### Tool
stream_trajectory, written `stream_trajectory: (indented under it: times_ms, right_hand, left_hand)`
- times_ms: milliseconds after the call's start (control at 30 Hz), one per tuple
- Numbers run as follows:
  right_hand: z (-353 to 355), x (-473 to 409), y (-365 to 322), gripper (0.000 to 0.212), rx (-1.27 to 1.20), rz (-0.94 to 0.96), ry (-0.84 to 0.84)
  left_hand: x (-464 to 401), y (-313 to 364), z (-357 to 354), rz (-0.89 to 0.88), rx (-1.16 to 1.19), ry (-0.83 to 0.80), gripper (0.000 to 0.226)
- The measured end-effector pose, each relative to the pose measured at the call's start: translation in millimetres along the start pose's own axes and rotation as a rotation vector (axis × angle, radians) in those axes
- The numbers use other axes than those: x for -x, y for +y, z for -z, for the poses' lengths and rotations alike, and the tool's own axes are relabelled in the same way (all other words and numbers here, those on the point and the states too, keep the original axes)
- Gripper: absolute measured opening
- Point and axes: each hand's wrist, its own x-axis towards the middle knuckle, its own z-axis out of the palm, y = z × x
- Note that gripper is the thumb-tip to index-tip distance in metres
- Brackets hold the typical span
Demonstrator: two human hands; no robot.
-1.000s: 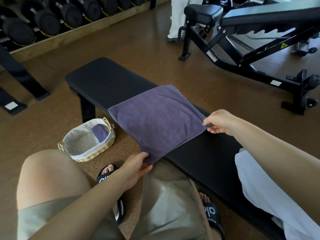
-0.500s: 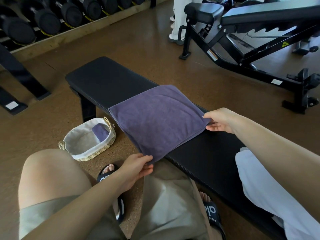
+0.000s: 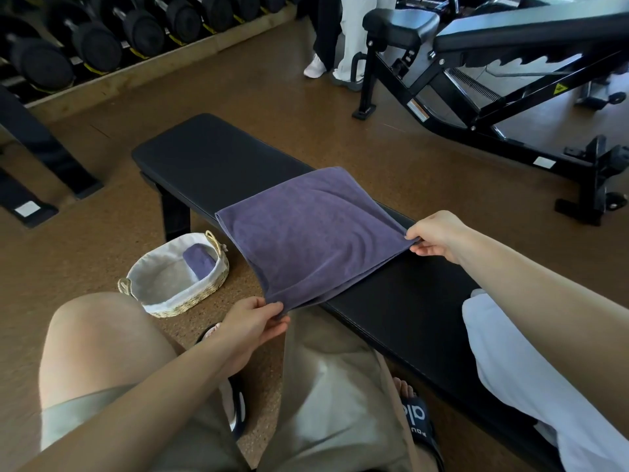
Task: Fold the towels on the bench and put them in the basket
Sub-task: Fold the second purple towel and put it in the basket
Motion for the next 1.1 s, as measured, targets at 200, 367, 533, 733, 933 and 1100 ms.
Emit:
stream_trajectory:
  times_ms: [200, 367, 533, 733, 933, 1100]
  right_hand:
    - [-3, -3, 3, 0.036, 0.096, 0.056, 0.065]
    - [-4, -1, 4, 0.031, 0.145, 0.095, 0.101]
    - [-3, -1, 8, 0.03, 0.218, 0.135, 0.131]
    - [-2, 0, 11, 0.017, 0.319, 0.202, 0.145]
    - [-1, 3, 10, 0.01, 0.319, 0.239, 0.142]
    - [0, 5, 12, 0.027, 0.174, 0.376, 0.123]
  left_hand:
    - [2, 2, 3, -0.034, -0.063, 0.037, 0.006]
    - [4, 6, 7, -0.017, -0.067, 0.048, 0.007]
    - [5, 10, 4, 0.001, -0.089, 0.06, 0.009]
    - [7, 14, 4, 0.012, -0.159, 0.056, 0.006]
    - [6, 15, 7, -0.021, -0.2, 0.073, 0.027]
    - [15, 18, 8, -0.315, -0.618, 0.096, 0.015]
